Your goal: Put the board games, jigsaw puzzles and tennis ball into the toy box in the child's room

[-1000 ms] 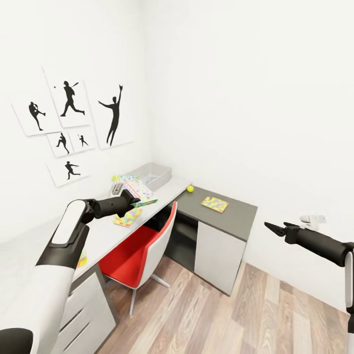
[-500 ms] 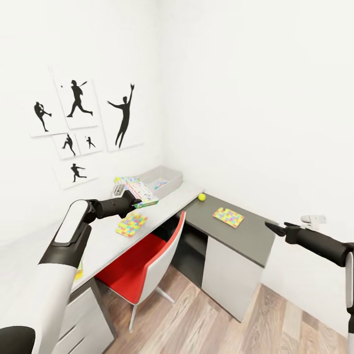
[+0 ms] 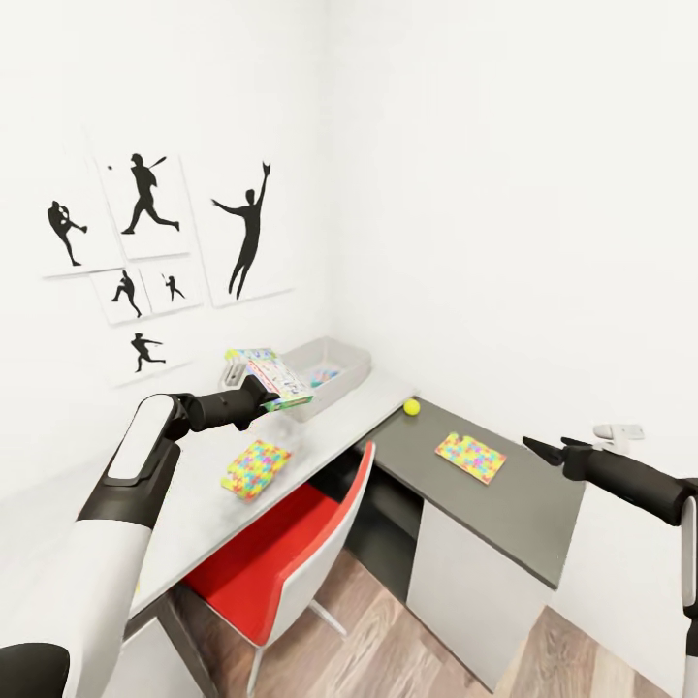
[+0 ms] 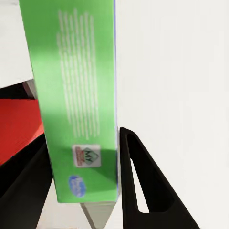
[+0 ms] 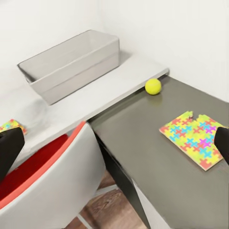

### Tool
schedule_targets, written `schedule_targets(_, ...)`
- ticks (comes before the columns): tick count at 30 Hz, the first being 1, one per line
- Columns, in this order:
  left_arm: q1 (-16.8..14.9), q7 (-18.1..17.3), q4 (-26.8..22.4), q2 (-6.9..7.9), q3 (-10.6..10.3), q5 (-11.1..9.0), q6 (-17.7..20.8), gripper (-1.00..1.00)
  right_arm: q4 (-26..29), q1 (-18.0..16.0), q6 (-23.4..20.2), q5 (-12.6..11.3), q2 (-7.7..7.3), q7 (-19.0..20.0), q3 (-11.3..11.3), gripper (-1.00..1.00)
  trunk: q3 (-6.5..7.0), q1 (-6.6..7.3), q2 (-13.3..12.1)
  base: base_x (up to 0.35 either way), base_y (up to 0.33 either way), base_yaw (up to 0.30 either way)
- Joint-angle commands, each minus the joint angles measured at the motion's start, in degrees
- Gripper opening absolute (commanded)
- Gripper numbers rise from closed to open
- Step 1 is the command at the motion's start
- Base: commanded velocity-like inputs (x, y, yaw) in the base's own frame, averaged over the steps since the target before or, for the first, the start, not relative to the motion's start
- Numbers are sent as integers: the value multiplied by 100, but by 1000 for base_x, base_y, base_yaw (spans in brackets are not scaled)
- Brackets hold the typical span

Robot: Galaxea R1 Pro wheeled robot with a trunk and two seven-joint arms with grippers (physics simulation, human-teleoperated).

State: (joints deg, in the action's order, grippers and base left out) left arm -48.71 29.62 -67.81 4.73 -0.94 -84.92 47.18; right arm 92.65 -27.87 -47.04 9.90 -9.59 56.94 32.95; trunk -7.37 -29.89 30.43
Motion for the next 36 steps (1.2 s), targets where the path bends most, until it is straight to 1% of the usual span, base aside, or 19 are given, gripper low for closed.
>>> schedule_targets(1, -7, 56, -4, 2, -10, -79, -16, -100, 7, -8, -24, 55, -3, 57, 9, 100, -11, -6, 10, 347, -3, 283)
schedule_targets(8, -7, 56, -10, 0, -13, -84, -16, -100, 4, -8, -24, 55, -6, 47, 9, 100, -11, -6, 10, 345, 7, 292)
schedule_targets(11, -7, 65, -47, -6, -31, -65, -16, -100, 5, -8, -24, 55, -7, 46, 9, 100, -11, -6, 10, 203, 39, 297)
schedule_targets(13, -12, 68, -60, -33, -39, -51, -16, -100, 6, -8, -24, 55, -7, 46, 9, 100, -11, -6, 10, 78, 15, 297)
schedule_targets(16, -70, 86, -49, -130, -44, -24, -16, -100, 7, -8, -22, 55, -8, 46, 9, 100, -11, -6, 10, 36, 7, 297)
schedule_targets(17, -161, 127, -15, -186, -53, -14, -16, -100, 5, -7, -21, 55, -8, 47, 9, 100, -11, -6, 10, 18, 3, 298)
schedule_targets(19, -243, 195, 52, -246, -69, -9, -16, -100, 6, -7, -22, 55, -8, 50, 9, 100, -11, -6, 10, 13, 2, 298)
schedule_targets(20, -327, 261, 147, -322, -111, -3, -16, -100, 6, -8, -23, 55, -9, 51, 9, 100, -11, -6, 10, 7, 1, 298)
schedule_targets(23, -470, 335, 277, -443, -253, 41, -22, -100, 7, -8, -24, 55, -13, 53, 9, 100, -11, -6, 10, 5, 1, 298)
schedule_targets(24, -567, 381, 339, -517, -404, 128, -26, -100, 7, -8, -24, 55, -14, 57, 9, 100, -11, -6, 10, 2, 0, 298)
schedule_targets(25, -617, 400, 367, -557, -480, 181, -28, -100, 7, -8, -24, 55, -15, 60, 9, 100, -11, -6, 10, 2, 0, 298)
schedule_targets(26, -769, 436, 500, -702, -649, 333, -31, -100, 7, -8, -24, 55, -17, 67, 9, 100, -11, -6, 10, 1, 0, 298)
schedule_targets(28, -869, 448, 641, -797, -714, 399, -32, -100, 7, -8, -24, 55, -20, 72, 9, 100, -11, -6, 10, 1, 0, 298)
schedule_targets(29, -967, 450, 818, -879, -755, 439, -36, -100, 7, -10, -24, 55, -22, 75, 11, 100, -11, -6, 10, 0, 0, 298)
schedule_targets(30, -1159, 412, 1383, -1012, -812, 439, -135, -100, 6, -28, -22, 55, -24, 81, 16, 100, -11, -6, 10, 0, 0, 191)
schedule_targets(34, -1217, 408, 1579, -1095, -843, 483, -311, -100, 7, -33, -17, 55, -38, 89, 28, 100, -11, -6, 10, 0, 0, 86)
schedule_targets(36, -1227, 406, 1617, -1149, -852, 495, -353, -100, 7, -31, -21, 55, -106, 94, 92, 100, -11, -6, 10, 0, 0, 31)
